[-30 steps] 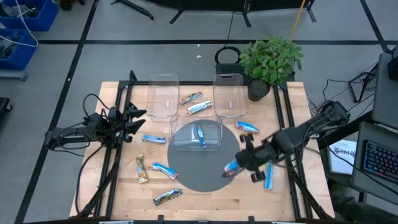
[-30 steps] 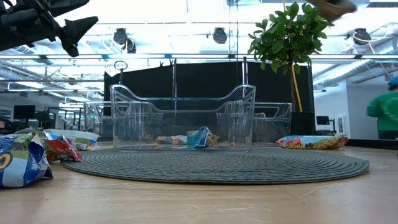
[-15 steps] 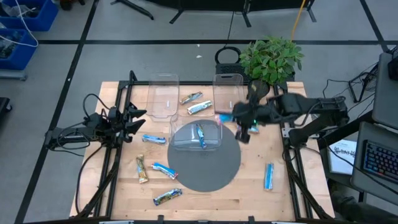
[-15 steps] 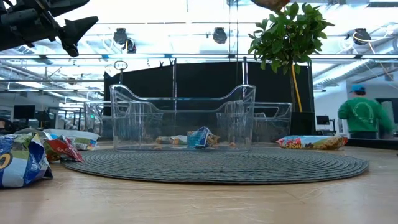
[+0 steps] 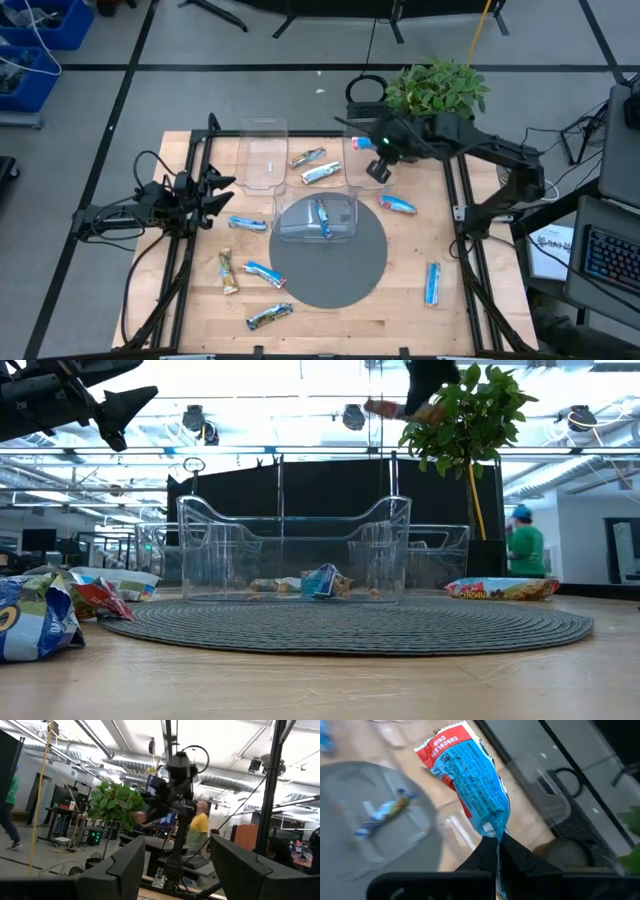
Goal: Pick and place Granola Bars by type
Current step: Put the red granola bar into the top right transparent bin
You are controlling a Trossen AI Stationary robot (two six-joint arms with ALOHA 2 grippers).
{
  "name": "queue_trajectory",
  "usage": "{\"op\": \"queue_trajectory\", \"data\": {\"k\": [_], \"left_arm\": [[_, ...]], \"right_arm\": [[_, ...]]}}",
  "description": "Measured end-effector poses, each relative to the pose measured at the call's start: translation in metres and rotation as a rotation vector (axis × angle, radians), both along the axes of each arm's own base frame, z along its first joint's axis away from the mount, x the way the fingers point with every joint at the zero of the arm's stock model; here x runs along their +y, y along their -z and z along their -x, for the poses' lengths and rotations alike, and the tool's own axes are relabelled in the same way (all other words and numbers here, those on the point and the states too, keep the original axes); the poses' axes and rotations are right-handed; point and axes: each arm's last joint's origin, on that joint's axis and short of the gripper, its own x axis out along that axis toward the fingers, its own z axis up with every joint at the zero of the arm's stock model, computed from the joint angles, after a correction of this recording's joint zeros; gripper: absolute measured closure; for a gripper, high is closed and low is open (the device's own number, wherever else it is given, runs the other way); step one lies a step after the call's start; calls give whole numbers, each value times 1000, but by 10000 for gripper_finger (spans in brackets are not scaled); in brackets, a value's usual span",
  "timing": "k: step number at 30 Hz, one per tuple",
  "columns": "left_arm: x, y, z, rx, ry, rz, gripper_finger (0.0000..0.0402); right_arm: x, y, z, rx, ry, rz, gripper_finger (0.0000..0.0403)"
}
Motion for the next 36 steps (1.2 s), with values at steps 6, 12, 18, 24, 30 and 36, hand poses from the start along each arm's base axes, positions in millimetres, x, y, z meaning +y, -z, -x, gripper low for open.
{"op": "queue_trajectory", "data": {"k": [6, 12, 18, 24, 30, 36], "left_arm": [[0, 0, 0, 0, 0, 0, 176], [0, 0, 0, 0, 0, 0, 176], [0, 0, 0, 1, 0, 0, 176], [0, 0, 0, 0, 0, 0, 176], [0, 0, 0, 0, 0, 0, 176], [0, 0, 0, 0, 0, 0, 176]], "right_arm": [[-33, 17, -9, 103, 39, 21, 403], [-57, 36, -27, 111, 65, -27, 403], [-73, 55, -38, 94, 155, -18, 403], [-73, 84, -36, 132, 272, -34, 403], [-68, 110, -37, 132, 341, -65, 403], [-60, 130, -41, 94, 401, -89, 403]]}}
